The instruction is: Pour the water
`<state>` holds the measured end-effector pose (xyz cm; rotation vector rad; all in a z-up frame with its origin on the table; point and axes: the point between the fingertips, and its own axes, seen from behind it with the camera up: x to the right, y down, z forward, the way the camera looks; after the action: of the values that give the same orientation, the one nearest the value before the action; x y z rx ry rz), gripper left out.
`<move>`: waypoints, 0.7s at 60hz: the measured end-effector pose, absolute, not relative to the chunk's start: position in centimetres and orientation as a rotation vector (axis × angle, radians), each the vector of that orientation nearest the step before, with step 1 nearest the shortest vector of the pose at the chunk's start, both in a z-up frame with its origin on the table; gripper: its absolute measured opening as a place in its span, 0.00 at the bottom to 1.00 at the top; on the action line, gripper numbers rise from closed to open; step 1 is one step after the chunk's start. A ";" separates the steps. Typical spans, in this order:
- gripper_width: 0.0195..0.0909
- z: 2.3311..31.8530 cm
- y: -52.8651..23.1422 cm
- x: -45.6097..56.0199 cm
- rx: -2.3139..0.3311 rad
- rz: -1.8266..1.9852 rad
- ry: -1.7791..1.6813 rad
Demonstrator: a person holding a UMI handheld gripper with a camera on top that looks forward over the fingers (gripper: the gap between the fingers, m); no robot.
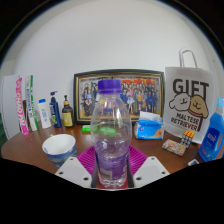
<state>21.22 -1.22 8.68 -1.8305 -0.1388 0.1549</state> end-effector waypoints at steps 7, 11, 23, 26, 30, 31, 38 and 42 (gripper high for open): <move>0.45 8.3 -1.7 21.3 -1.850 0.127 -0.136; 0.68 7.0 -2.5 21.5 -1.940 0.108 -0.125; 0.93 9.8 -8.5 20.7 -2.067 0.036 -0.070; 0.93 11.3 -10.9 20.1 -2.089 0.003 -0.050; 0.93 13.5 -14.2 19.2 -2.109 -0.038 -0.019; 0.92 14.0 -15.1 19.1 -2.113 -0.050 -0.009; 0.93 17.4 -21.5 16.6 -2.146 -0.096 0.046; 0.92 18.9 -24.6 14.7 -2.146 -0.101 0.060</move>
<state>14.67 -24.63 18.86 -2.1463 0.0595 -0.1010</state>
